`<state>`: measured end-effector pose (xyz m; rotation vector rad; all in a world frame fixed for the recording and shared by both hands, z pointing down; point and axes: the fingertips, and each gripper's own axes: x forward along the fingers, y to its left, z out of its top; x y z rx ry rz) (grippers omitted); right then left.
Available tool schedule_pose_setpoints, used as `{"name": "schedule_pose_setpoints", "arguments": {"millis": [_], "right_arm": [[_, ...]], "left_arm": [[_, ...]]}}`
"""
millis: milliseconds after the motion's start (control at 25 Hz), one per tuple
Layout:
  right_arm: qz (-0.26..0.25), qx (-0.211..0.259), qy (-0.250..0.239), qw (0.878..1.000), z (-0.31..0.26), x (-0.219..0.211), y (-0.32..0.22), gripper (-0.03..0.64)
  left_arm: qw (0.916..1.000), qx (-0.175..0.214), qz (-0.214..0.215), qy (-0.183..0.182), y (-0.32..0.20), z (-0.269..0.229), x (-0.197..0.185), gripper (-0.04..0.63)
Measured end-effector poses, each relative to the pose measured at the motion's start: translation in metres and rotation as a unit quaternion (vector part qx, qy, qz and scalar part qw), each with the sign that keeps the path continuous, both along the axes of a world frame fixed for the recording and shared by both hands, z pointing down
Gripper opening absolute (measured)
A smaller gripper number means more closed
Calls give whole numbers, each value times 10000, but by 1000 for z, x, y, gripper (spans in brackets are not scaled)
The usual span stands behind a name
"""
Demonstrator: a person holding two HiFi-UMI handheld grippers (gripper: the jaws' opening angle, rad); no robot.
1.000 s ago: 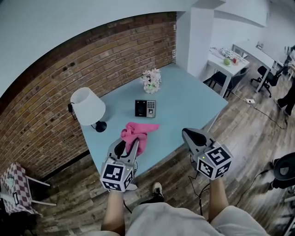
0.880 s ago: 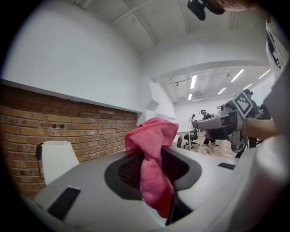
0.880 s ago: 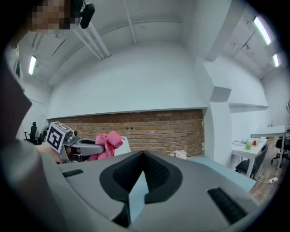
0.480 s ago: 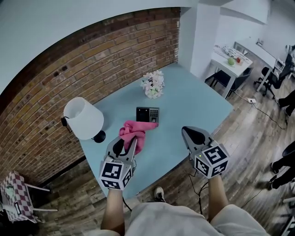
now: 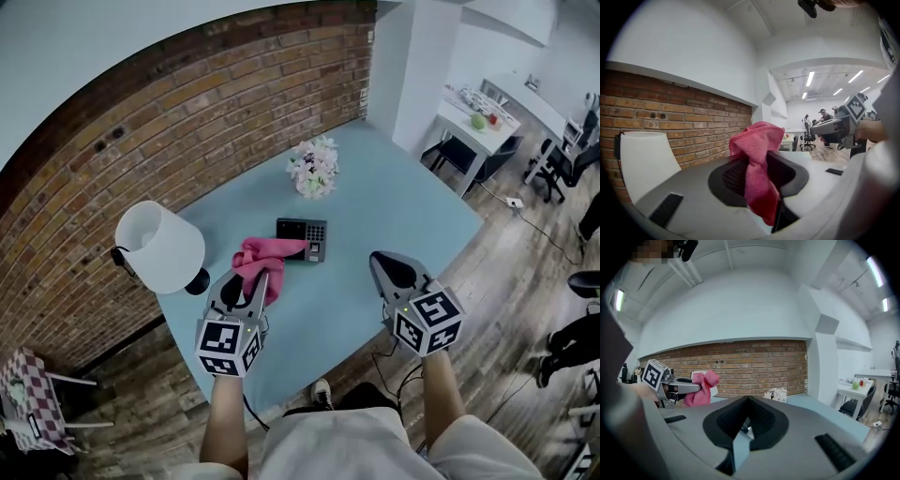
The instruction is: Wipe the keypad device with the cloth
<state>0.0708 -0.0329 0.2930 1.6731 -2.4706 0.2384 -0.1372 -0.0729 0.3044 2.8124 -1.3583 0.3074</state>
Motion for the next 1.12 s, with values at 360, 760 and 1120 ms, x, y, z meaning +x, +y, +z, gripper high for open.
{"name": "schedule_pose_setpoints", "arguments": {"millis": [360, 760, 1120], "right_arm": [[-117, -244, 26, 9996, 41, 16, -60, 22], [-814, -834, 63, 9932, 110, 10, -145, 33], [-1234, -1323, -164, 9834, 171, -4, -206, 104]], "left_arm": [[9993, -87, -303, -177, -67, 29, 16, 147], [9966, -357, -646, -353, -143, 82, 38, 148], [9934, -665, -749, -557, -194, 137, 46, 149]]}}
